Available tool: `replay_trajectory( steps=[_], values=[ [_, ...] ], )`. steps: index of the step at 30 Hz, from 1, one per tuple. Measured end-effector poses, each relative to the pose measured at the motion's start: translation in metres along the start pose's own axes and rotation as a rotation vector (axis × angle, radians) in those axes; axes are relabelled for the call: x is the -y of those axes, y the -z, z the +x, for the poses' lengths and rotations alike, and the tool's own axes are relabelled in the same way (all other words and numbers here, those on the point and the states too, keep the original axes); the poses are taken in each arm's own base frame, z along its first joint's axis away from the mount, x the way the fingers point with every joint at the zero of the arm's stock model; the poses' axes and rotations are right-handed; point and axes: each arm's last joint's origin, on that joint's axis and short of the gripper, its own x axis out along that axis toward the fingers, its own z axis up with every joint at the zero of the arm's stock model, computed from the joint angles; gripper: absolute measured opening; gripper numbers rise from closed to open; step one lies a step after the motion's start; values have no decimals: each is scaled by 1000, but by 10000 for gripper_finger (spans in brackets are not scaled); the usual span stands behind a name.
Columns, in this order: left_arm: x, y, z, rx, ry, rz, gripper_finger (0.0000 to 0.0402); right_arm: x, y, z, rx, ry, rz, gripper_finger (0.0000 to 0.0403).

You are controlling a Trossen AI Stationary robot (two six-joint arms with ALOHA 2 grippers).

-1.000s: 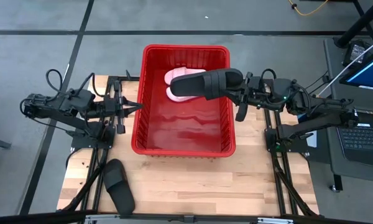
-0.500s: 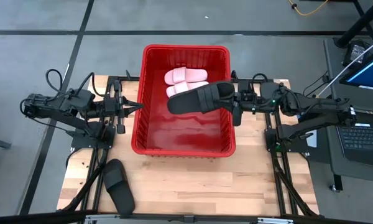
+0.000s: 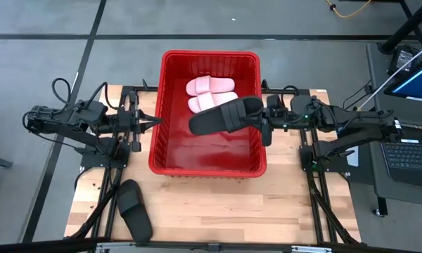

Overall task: Pick and place slides into bin
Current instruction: Put the right black slide into the bin

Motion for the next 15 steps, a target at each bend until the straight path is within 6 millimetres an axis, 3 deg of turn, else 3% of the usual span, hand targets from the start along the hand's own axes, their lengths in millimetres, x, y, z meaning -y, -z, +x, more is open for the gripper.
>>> replay_trajectory(
  steps=[11,15],
  values=[
    [0,-1,0,10,19,-18,1,1,-1,0,-16,-34,-41,15],
    [0,-4,0,9,18,-29,1,-1,-11,-1,-32,-15,-48,15]
  ],
)
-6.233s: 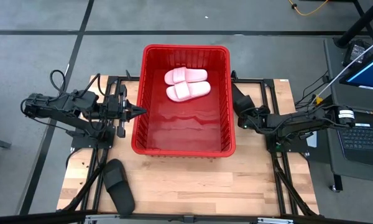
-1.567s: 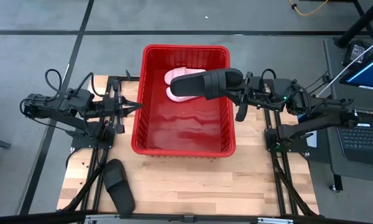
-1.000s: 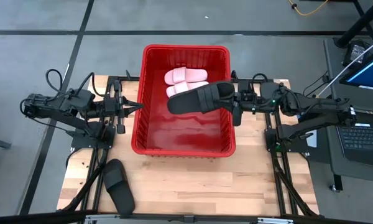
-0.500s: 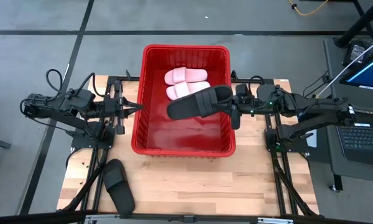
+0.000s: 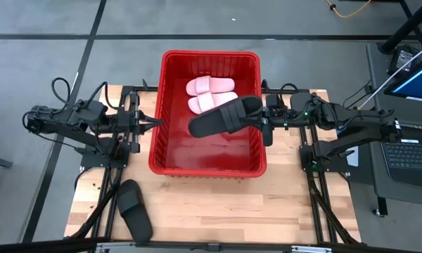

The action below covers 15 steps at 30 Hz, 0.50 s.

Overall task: Pick and place slides into bin
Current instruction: Put the right black slide into the bin

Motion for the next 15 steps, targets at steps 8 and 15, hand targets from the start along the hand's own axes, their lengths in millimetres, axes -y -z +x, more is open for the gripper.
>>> replay_trajectory(
  steps=[8,15],
  values=[
    [-1,-4,2,-2,-1,1,1,-6,-16,13,-188,76,-61,15],
    [0,-1,1,-39,-8,-10,2,-7,-12,30,-222,94,13,15]
  ],
)
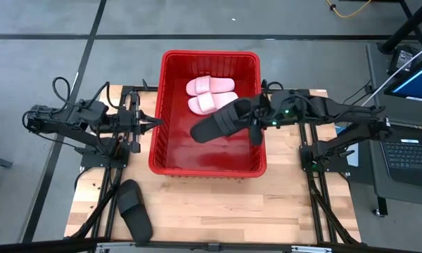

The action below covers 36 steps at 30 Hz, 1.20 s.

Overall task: Pick and place slides into bin
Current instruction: Put the right black slide into the bin

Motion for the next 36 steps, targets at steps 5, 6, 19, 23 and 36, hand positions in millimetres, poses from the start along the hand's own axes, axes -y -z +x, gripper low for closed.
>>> replay_trajectory(
  steps=[5,6,19,23,36],
  values=[
    [-1,2,0,-30,-33,8,2,-1,4,10,-49,-22,22,15],
    [-1,3,0,-32,-32,9,3,-1,4,12,-59,-29,22,15],
    [0,3,0,-37,-30,10,1,-1,10,18,-134,-69,17,15],
    [0,3,0,-37,-30,10,2,-1,10,19,-135,-69,-2,15],
    [-3,-3,24,-132,-37,22,2,12,-3,15,-110,-67,0,15]
  ],
)
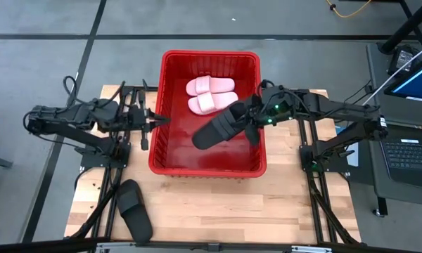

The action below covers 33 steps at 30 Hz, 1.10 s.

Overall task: Pick and place slides into bin
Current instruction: Put the right black slide into the bin

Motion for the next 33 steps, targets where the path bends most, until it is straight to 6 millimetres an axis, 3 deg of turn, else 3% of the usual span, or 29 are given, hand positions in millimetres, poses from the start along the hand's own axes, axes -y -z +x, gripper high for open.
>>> replay_trajectory(
  steps=[10,23,33],
  values=[
    [-13,-21,21,-107,106,22,2,-9,-18,-21,36,-21,-147,15],
    [-33,-31,55,-227,174,32,2,-7,-21,-21,34,-22,-271,15],
    [-52,-44,72,-180,159,32,53,-5,-17,-15,-16,-10,-290,15]
  ],
)
